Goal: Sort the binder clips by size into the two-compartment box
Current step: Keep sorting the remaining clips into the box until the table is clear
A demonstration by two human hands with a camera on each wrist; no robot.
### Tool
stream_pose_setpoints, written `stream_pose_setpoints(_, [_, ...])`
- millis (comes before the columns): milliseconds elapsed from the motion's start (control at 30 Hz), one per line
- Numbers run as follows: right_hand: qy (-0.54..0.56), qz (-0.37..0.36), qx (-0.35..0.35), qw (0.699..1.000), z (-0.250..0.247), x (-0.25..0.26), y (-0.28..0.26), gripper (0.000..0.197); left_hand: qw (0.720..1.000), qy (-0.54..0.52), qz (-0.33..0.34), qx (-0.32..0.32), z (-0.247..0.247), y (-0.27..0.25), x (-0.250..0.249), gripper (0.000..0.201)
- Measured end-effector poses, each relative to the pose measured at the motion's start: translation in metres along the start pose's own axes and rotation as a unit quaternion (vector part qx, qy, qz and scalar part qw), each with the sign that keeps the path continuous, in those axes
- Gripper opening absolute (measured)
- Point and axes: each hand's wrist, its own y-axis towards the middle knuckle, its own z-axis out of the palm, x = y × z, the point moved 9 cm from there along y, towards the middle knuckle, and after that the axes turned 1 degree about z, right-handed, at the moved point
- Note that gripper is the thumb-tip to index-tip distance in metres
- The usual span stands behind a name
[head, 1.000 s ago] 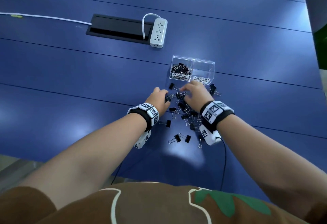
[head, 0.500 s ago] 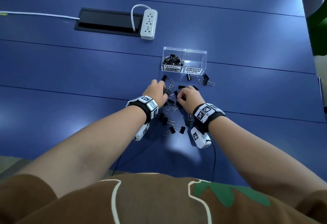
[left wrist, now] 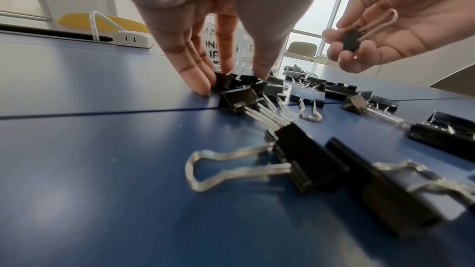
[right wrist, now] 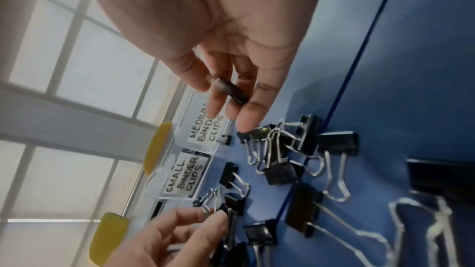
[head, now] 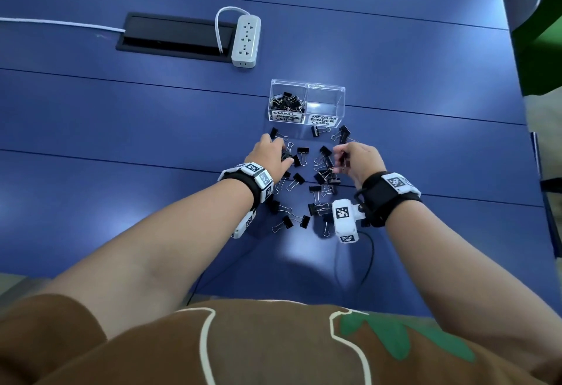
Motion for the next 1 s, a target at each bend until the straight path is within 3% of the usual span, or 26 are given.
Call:
stream_pose_setpoints(33, [-0.005,0.011,0.008,1.0,0.001,-0.003,-0.002,0.022,1.0,0.003,-0.001,-0.002,0.0,0.001,-0.001,0.035])
stream_pose_setpoints(100, [-0.14,-0.018,0.017,0.99,0.003,-0.003,-0.006,0.013,1.0,0.01,-0.002,-0.002,-0.001,0.002,-0.004,0.032])
stream_pose_setpoints(200, [-0.42,-0.117,0.03,0.9,0.017,0.002,-0.016,0.012,1.0,0.019,0.0,0.001,-0.001,0.002,-0.006,0.032])
stream_pose_setpoints(300, [-0.543,-0.15,0.071,0.823,0.034,-0.011,-0.02,0.024,1.0,0.022,0.003,0.0,-0.001,0.0,-0.004,0.032])
stream_pose_setpoints(367, [-0.538,-0.157,0.074,0.825,0.036,-0.014,-0.021,0.017,1.0,0.027,0.002,0.001,0.0,-0.002,0.0,0.032])
stream_pose_setpoints(500, [-0.479,-0.161,0.068,0.86,0.034,-0.004,-0.02,0.015,1.0,0.016,0.002,-0.003,0.0,-0.008,0.006,0.031])
stream_pose_setpoints(600, [-0.402,-0.194,0.024,0.895,0.028,0.032,-0.015,0.014,1.0,-0.011,0.001,-0.006,-0.002,-0.01,0.008,0.029])
stream_pose_setpoints(733, [-0.326,-0.223,-0.044,0.917,0.022,0.096,0.008,0.01,0.999,-0.05,0.008,-0.008,-0.009,-0.012,0.006,0.022])
stream_pose_setpoints(800, [-0.351,-0.223,-0.039,0.909,0.032,0.119,0.022,0.008,0.997,-0.067,0.024,-0.012,-0.016,-0.012,-0.002,0.02])
stream_pose_setpoints(900, [-0.442,-0.219,-0.012,0.87,0.056,0.138,0.039,0.004,0.995,-0.086,0.039,-0.024,-0.028,-0.007,-0.014,0.02])
stream_pose_setpoints(1000, [-0.522,-0.189,0.02,0.831,0.071,0.136,0.05,0.018,0.993,-0.098,0.05,-0.039,-0.042,0.001,-0.027,0.02])
